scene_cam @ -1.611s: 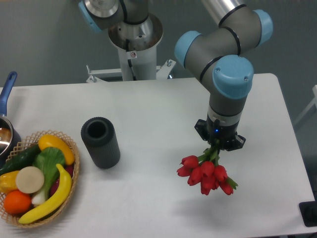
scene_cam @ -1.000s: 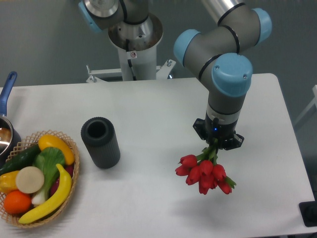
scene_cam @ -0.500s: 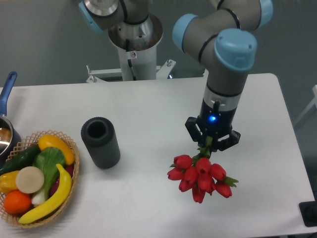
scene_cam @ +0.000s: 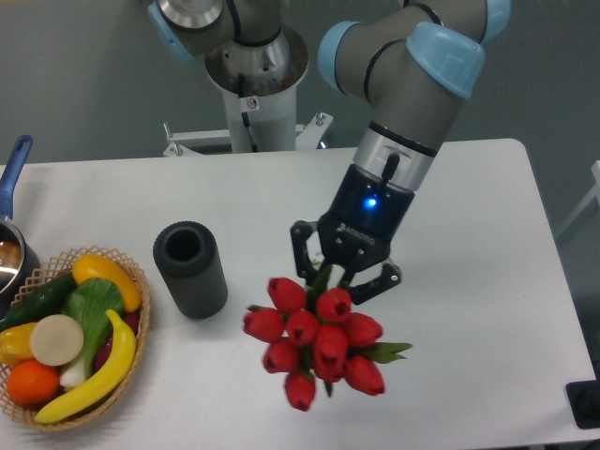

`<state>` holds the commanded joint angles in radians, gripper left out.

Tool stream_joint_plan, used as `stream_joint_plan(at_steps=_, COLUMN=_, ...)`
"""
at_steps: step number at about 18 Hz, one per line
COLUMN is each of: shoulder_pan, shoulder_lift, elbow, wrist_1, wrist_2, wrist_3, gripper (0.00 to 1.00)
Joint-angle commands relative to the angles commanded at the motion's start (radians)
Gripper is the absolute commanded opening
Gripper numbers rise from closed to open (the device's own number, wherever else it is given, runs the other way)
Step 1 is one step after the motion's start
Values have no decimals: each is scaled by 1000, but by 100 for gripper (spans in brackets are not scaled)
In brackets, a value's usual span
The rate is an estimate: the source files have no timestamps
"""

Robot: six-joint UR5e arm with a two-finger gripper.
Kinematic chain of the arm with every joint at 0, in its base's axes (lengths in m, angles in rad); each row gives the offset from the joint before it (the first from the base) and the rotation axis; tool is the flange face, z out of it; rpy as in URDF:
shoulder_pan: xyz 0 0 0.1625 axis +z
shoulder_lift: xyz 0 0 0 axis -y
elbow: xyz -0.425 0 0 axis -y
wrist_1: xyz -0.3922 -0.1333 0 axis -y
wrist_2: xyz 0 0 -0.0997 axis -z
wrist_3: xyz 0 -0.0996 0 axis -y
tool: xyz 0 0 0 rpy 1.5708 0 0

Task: Insert the flowers into the vase
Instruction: 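Carry the red tulips up and over toward the black vase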

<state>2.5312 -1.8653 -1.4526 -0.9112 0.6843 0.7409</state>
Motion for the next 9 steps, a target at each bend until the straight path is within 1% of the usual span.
stream_joint_plan(at_steps=1, shoulder_pan=-5, shoulder_lift=0, elbow=-14, wrist_1=15, wrist_2=-26, wrist_3=0, gripper=16)
stream_joint_plan(at_steps=3, shoulder_pan=-2, shoulder_lift=8, elbow=-66, wrist_1=87, wrist_2=-122, wrist_3=0, gripper=16)
stream_joint_plan(at_steps=4, shoulder_pan=-2, shoulder_lift=23, elbow=-95, wrist_1=122, wrist_2=-168, wrist_3=-2, gripper=16)
stream_joint_plan(at_steps=5, shoulder_pan=-2, shoulder_lift=41, elbow=-121, wrist_1=143, wrist_2=-204, wrist_3=-2, gripper=16)
stream_joint_plan(at_steps=8, shoulder_pan=6, shoulder_lift=98, elbow=-210, wrist_1=153, wrist_2=-284, wrist_3=9, gripper=17)
stream_joint_plan(at_steps=9, shoulder_pan=11, shoulder_lift=121, elbow=-239, wrist_1=158, wrist_2=-326, wrist_3=11, gripper=17)
